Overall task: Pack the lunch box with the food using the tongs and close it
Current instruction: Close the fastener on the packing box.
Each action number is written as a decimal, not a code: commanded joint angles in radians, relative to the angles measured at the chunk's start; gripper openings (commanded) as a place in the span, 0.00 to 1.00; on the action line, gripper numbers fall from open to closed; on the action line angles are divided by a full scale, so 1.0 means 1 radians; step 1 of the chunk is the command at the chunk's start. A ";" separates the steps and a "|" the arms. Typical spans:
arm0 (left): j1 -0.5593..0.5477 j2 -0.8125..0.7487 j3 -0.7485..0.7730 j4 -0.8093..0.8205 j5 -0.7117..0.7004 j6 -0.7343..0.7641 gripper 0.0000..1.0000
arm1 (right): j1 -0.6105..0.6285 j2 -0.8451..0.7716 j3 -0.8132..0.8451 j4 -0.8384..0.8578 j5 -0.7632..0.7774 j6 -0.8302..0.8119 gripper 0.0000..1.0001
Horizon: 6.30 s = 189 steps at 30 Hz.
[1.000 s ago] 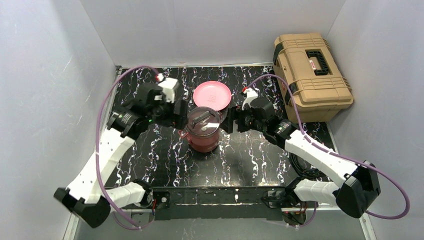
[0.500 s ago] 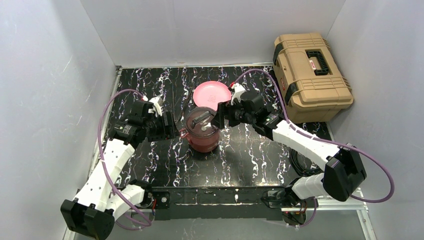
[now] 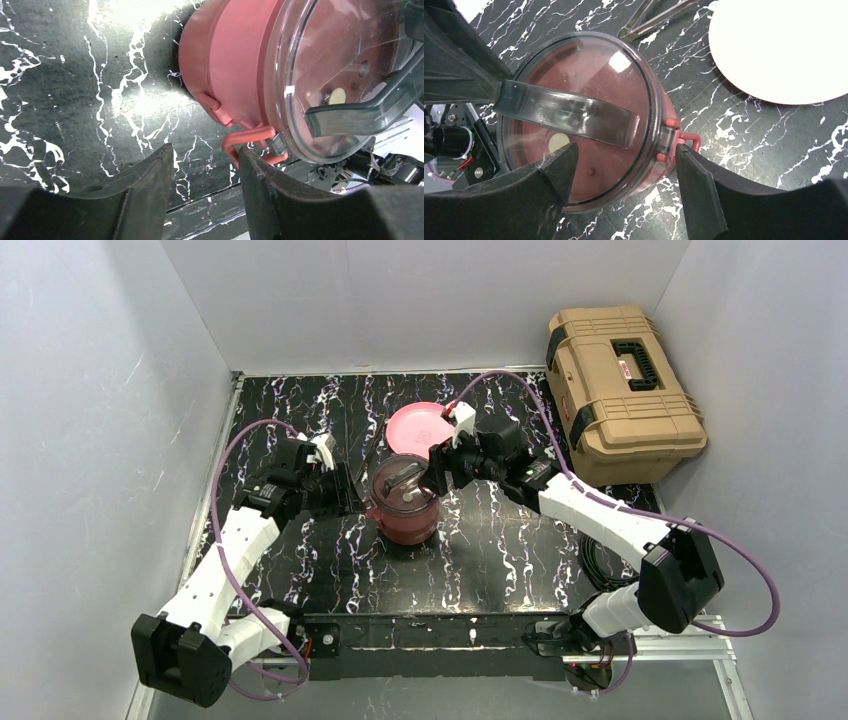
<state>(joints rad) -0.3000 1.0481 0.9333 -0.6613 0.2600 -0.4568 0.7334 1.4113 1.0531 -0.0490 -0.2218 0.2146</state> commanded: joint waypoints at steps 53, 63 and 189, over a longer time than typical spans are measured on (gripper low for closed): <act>0.006 0.177 0.237 0.034 -0.034 0.264 0.69 | -0.204 -0.008 -0.203 0.012 0.125 0.198 0.66; -0.035 0.164 0.433 -0.161 -0.050 0.301 0.78 | -0.203 0.171 -0.148 0.054 0.108 0.122 0.59; -0.357 0.508 0.348 0.081 0.148 0.323 0.20 | 0.012 0.339 0.082 0.327 -0.047 0.489 0.01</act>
<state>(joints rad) -0.5552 1.4651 1.3674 -0.5701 0.1520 -0.0635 0.6437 1.7798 1.0267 -0.0353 -0.1242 0.6014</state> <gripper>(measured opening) 0.210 0.029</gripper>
